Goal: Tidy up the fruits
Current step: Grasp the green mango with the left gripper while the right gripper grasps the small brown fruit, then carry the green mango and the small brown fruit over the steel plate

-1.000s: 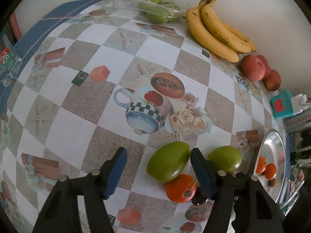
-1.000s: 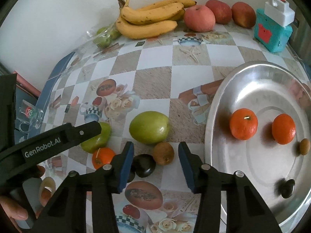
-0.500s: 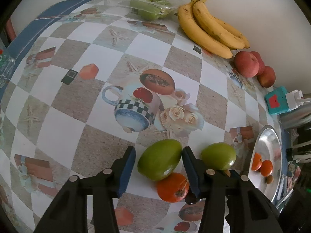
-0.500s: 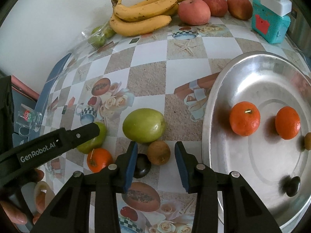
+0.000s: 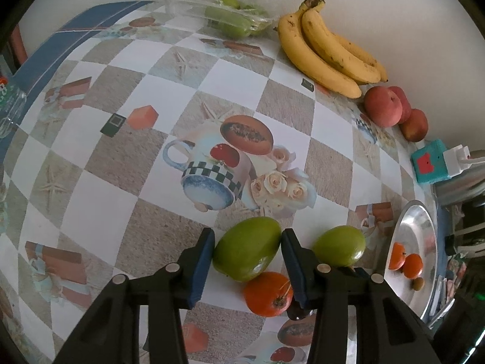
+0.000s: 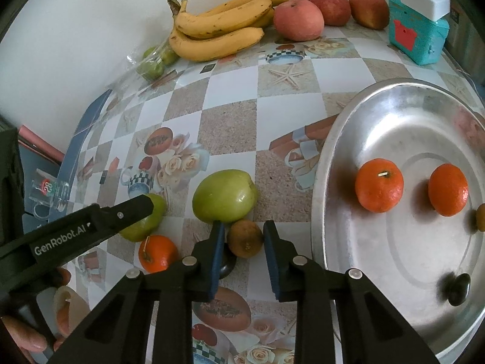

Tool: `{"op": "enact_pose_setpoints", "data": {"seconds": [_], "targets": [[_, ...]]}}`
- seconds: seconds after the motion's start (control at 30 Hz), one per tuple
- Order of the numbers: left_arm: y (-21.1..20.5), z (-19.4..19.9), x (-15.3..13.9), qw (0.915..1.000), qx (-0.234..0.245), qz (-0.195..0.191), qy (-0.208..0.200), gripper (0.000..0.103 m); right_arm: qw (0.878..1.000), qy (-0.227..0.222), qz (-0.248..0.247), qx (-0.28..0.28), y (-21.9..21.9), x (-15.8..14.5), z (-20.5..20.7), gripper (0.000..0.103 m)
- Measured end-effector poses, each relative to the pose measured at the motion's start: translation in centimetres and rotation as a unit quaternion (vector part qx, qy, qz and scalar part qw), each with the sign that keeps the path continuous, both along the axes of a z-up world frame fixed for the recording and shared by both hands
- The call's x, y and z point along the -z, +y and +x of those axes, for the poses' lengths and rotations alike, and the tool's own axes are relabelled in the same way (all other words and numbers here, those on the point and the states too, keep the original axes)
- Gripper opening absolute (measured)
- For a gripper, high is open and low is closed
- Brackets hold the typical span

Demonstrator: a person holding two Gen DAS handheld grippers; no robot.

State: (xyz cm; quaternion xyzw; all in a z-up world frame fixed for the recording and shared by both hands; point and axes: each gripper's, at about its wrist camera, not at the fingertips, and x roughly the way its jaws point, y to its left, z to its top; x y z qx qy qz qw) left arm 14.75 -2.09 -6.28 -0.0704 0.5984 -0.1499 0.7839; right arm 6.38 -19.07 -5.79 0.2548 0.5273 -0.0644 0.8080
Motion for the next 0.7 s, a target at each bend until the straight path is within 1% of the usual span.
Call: {"op": "enact_pose_setpoints", "data": {"seconds": [0.07, 0.3, 0.7], "targets": [[0.2, 0.0, -0.2, 1.0, -0.004, -0.002, -0.002, 0.048, 1.0, 0.0, 0.0, 0.0, 0.0, 0.0, 0.0, 0.025], [1.0, 0.0, -1.7, 0.9997, -0.013, -0.012, -0.017, 0.048, 1.0, -0.015, 0.006, 0.003, -0.2, -0.8, -0.2, 0.025], [1.6, -0.4, -5.1, 0.9977, -0.022, -0.024, -0.059, 0.048, 0.997, -0.068, 0.01, 0.019, -1.2, -4.2, -1.1, 0.025]]}}
